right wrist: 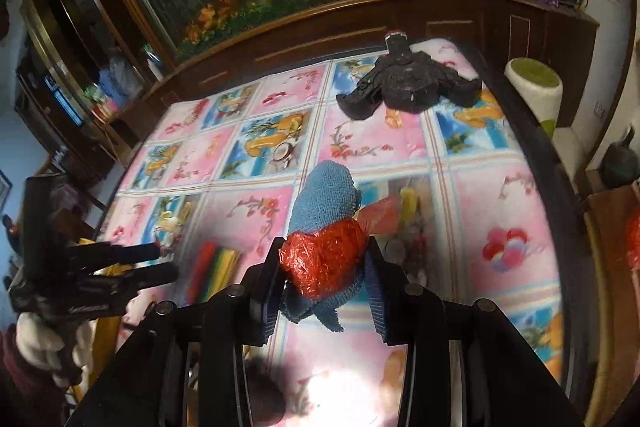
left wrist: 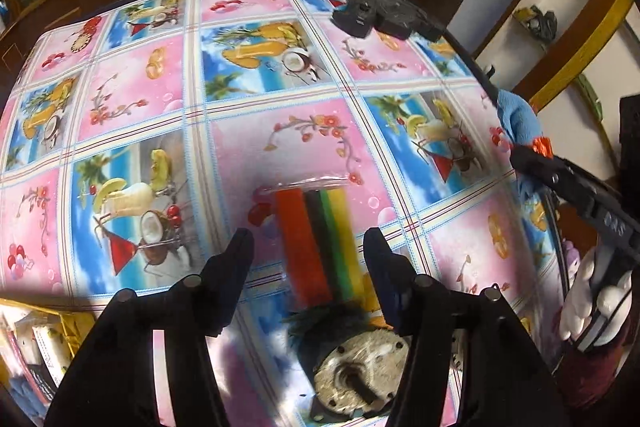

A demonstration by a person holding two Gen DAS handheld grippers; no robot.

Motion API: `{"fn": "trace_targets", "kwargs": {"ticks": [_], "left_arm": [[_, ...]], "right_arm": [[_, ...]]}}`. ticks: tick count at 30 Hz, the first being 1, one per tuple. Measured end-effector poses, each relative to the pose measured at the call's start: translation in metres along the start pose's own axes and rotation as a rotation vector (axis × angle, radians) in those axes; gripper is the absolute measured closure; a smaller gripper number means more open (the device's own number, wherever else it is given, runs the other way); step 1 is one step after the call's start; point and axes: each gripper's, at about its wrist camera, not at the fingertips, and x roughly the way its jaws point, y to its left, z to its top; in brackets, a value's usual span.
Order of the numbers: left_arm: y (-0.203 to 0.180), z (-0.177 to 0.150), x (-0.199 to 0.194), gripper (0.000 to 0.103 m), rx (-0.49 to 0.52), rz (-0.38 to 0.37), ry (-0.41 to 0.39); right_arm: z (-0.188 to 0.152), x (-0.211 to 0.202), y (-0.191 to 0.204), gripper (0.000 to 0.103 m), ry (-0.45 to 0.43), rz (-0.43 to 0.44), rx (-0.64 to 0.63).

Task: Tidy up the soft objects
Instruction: 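Grasp the clear stick bag with the left tool while the right tool grasps the blue cloth, then carry the stick bag and blue cloth over the white box with both tools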

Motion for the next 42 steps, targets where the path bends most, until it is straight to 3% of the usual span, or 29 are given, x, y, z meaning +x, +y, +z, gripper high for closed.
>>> {"fn": "trace_targets", "kwargs": {"ticks": [2, 6, 7, 10, 12, 15, 19, 22, 27, 30, 35, 42], "left_arm": [[-0.014, 0.005, 0.011, 0.045, 0.033, 0.034, 0.049], [-0.032, 0.013, 0.050, 0.043, 0.078, 0.188, 0.192], [-0.032, 0.013, 0.062, 0.036, 0.082, 0.223, 0.255], [-0.024, 0.020, 0.066, 0.025, 0.007, 0.214, 0.283], [-0.022, 0.020, 0.067, 0.032, 0.000, 0.189, 0.287], [-0.027, 0.019, 0.059, 0.063, 0.025, 0.171, 0.250], [-0.023, 0.015, 0.046, 0.065, 0.012, 0.176, 0.192], [-0.016, 0.015, 0.022, 0.065, -0.039, 0.119, 0.115], [0.000, -0.004, -0.044, 0.065, -0.084, 0.018, -0.047], [0.002, -0.023, -0.084, 0.065, -0.091, -0.006, -0.120], [0.032, -0.082, -0.144, 0.065, -0.146, -0.058, -0.210], [0.094, -0.170, -0.212, 0.065, -0.269, -0.031, -0.337]], "right_arm": [[-0.014, 0.000, -0.014, 0.067, -0.005, 0.040, 0.032], [-0.028, 0.005, -0.042, 0.067, -0.003, 0.100, 0.088], [-0.030, 0.005, -0.049, 0.067, 0.000, 0.115, 0.101], [-0.030, 0.003, -0.060, 0.067, -0.004, 0.142, 0.113], [-0.030, 0.000, -0.060, 0.067, -0.015, 0.153, 0.108], [-0.033, -0.002, -0.058, 0.067, -0.025, 0.157, 0.093], [-0.036, 0.005, -0.053, 0.067, -0.023, 0.150, 0.089], [-0.037, 0.010, -0.049, 0.067, -0.022, 0.137, 0.095], [-0.039, 0.007, -0.046, 0.067, -0.042, 0.127, 0.095], [-0.041, 0.003, -0.045, 0.067, -0.058, 0.130, 0.092], [-0.047, -0.004, -0.036, 0.067, -0.069, 0.113, 0.082], [-0.070, -0.062, 0.008, 0.067, -0.100, 0.163, 0.033]]}}
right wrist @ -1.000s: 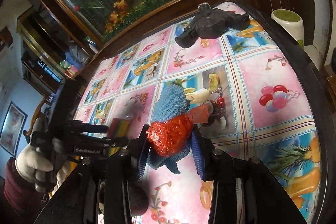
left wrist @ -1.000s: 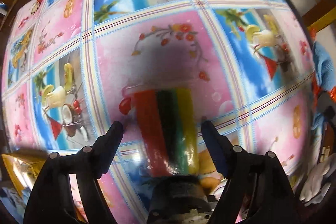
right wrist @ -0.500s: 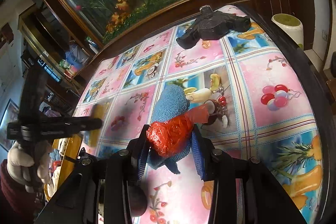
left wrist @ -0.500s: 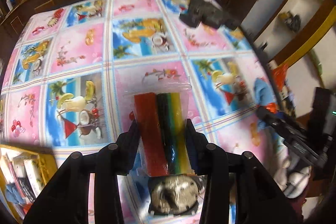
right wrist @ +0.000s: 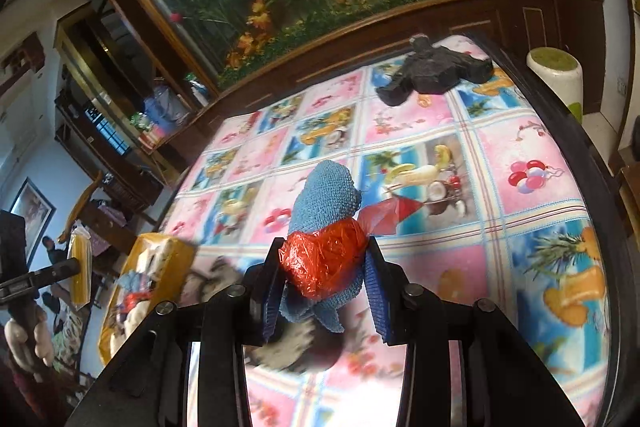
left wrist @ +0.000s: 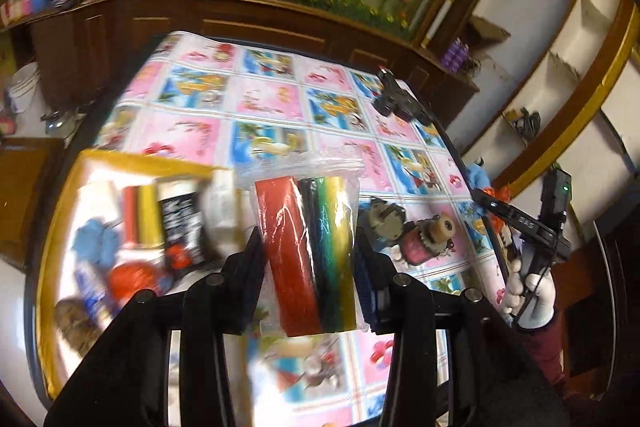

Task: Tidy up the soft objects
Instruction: 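Carry the stick bag and blue cloth over the white box with both tools, then lower both items into the box and open both tools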

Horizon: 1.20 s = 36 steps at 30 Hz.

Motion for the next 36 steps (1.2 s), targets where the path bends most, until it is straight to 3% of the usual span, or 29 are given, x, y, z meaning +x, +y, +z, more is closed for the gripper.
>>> {"fn": "trace_targets", "kwargs": {"ticks": [8, 15, 24, 31, 36], "left_arm": [[0.078, -0.056, -0.043, 0.065, -0.159, 0.017, -0.075], [0.132, -0.074, -0.054, 0.064, -0.250, 0.041, -0.103], [0.188, -0.048, -0.038, 0.064, -0.283, 0.091, -0.111], [0.215, -0.021, 0.014, 0.064, -0.288, 0.102, -0.019], [0.224, -0.024, 0.034, 0.064, -0.292, 0.127, 0.041]], "right_arm": [[-0.023, -0.036, 0.087, 0.066, 0.026, 0.077, -0.124], [-0.049, -0.008, 0.182, 0.066, 0.136, 0.150, -0.260], [-0.077, 0.073, 0.290, 0.066, 0.306, 0.222, -0.412], [-0.095, 0.121, 0.337, 0.066, 0.394, 0.227, -0.464], [-0.114, 0.135, 0.350, 0.066, 0.433, 0.220, -0.506]]}}
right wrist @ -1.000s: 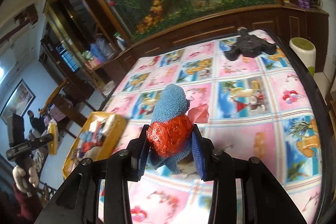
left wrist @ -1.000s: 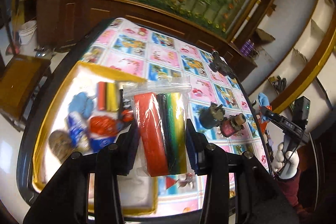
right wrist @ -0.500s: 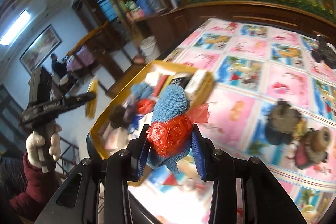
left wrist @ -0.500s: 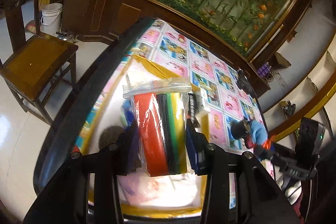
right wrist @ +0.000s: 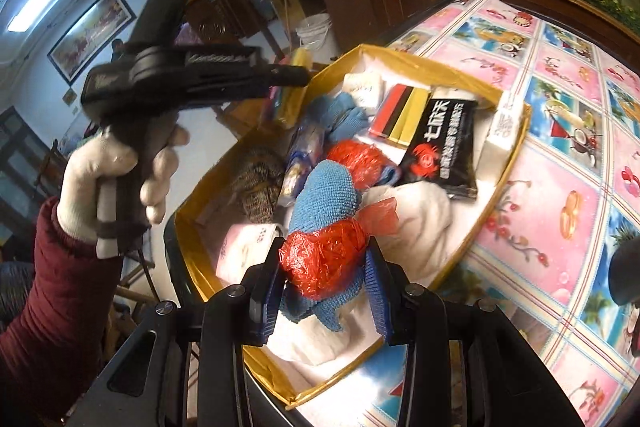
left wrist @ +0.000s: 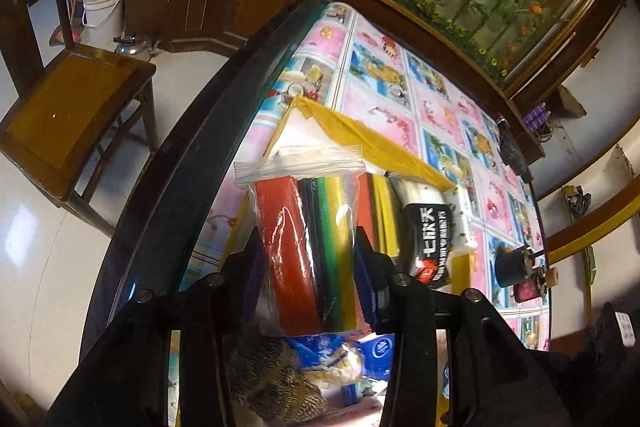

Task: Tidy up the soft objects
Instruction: 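Lower both items into the box and open both tools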

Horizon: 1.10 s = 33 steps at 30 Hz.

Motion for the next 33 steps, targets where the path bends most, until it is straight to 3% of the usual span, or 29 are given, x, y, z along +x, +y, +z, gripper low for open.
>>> {"fn": "trace_targets", "kwargs": {"ticks": [3, 11, 15, 17, 19, 25, 29, 31, 33], "left_arm": [[0.005, -0.002, 0.008, 0.064, 0.015, 0.049, 0.016], [0.001, -0.003, 0.018, 0.062, 0.032, 0.081, 0.041], [-0.004, -0.005, 0.011, 0.046, 0.031, 0.057, 0.027], [-0.007, -0.008, 0.002, 0.045, 0.040, 0.059, 0.003], [-0.011, -0.011, -0.009, 0.044, 0.048, 0.067, -0.025], [-0.023, -0.031, -0.043, 0.043, 0.071, 0.092, -0.118], [-0.036, -0.052, -0.070, 0.042, 0.081, 0.183, -0.236], [-0.042, -0.064, -0.082, 0.034, 0.071, 0.232, -0.298], [-0.051, -0.078, -0.095, 0.029, 0.071, 0.295, -0.374]], "right_arm": [[-0.004, 0.009, 0.006, 0.066, 0.024, -0.018, -0.034], [-0.007, 0.041, 0.000, 0.066, 0.079, -0.004, -0.007], [-0.006, 0.053, -0.002, 0.065, 0.104, -0.024, 0.003], [-0.006, 0.056, -0.001, 0.065, 0.109, -0.041, 0.003], [-0.007, 0.056, 0.001, 0.052, 0.103, -0.068, -0.010], [-0.017, 0.040, 0.015, 0.038, 0.049, -0.125, -0.053], [-0.029, 0.016, 0.014, 0.033, -0.019, -0.140, -0.029], [-0.037, 0.002, 0.010, 0.024, -0.058, -0.153, -0.004], [-0.046, -0.010, 0.005, 0.023, -0.094, -0.166, 0.019]]}}
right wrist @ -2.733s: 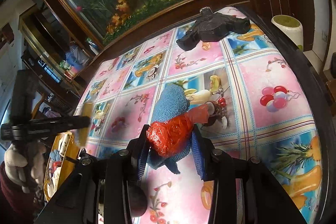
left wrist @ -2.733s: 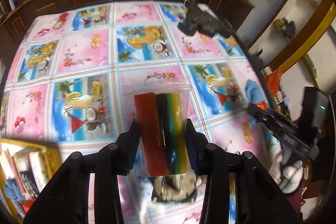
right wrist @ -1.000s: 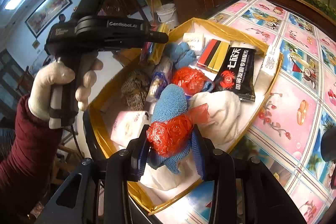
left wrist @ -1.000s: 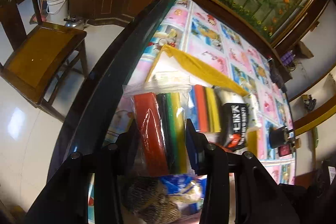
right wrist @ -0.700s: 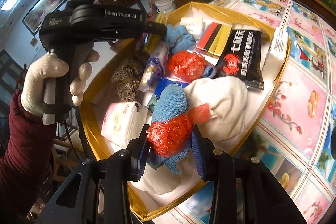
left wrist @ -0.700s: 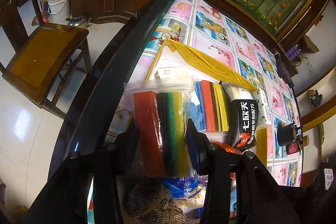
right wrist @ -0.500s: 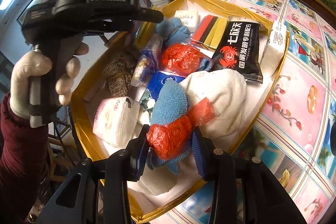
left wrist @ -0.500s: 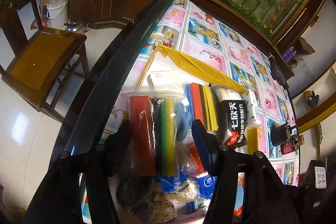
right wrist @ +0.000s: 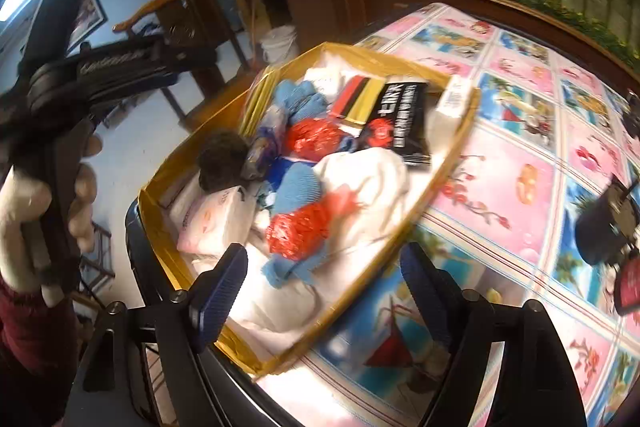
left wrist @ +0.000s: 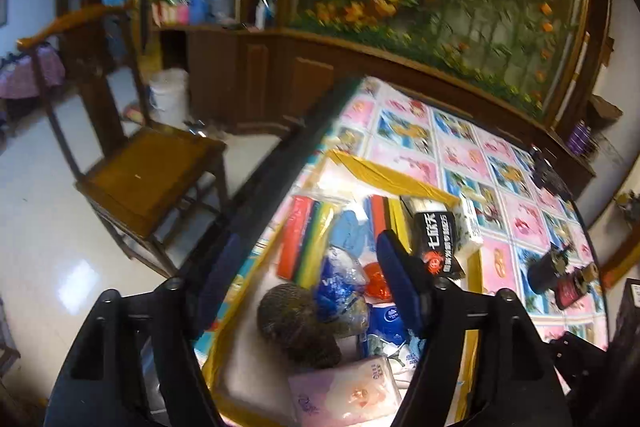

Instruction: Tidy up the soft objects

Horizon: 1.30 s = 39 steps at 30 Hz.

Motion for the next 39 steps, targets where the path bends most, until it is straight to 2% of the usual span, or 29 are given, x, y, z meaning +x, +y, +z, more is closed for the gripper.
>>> {"fn": "trace_targets", "kwargs": {"ticks": [4, 9, 15, 20, 29, 33, 35, 36, 38, 39], "left_arm": [[-0.018, -0.015, -0.030, 0.027, 0.026, 0.083, -0.091], [-0.046, -0.031, -0.051, 0.027, 0.090, 0.133, -0.137], [-0.080, -0.046, -0.073, 0.026, 0.170, 0.160, -0.166], [-0.101, -0.053, -0.088, 0.021, 0.203, 0.168, -0.198], [-0.124, -0.061, -0.098, 0.021, 0.235, 0.174, -0.209], [-0.126, -0.064, -0.106, 0.021, 0.221, 0.198, -0.259], [-0.127, -0.070, -0.113, 0.014, 0.215, 0.183, -0.309], [-0.126, -0.074, -0.116, 0.000, 0.207, 0.154, -0.331], [-0.123, -0.074, -0.112, 0.000, 0.175, 0.073, -0.321], [-0.121, -0.072, -0.102, 0.000, 0.166, 0.017, -0.261]], "right_arm": [[-0.020, -0.019, -0.016, 0.023, -0.034, -0.012, 0.055], [-0.046, -0.040, -0.034, 0.022, -0.053, 0.005, 0.129], [-0.070, -0.069, -0.048, 0.019, -0.088, 0.018, 0.164], [-0.086, -0.085, -0.058, 0.018, -0.115, 0.017, 0.177], [-0.102, -0.099, -0.075, 0.017, -0.132, 0.024, 0.213], [-0.105, -0.101, -0.079, 0.016, -0.140, 0.022, 0.221], [-0.106, -0.100, -0.079, 0.016, -0.141, 0.018, 0.218], [-0.107, -0.100, -0.079, 0.016, -0.141, 0.016, 0.213], [-0.108, -0.098, -0.076, 0.016, -0.139, 0.010, 0.203], [-0.108, -0.097, -0.075, 0.016, -0.135, 0.009, 0.198]]}}
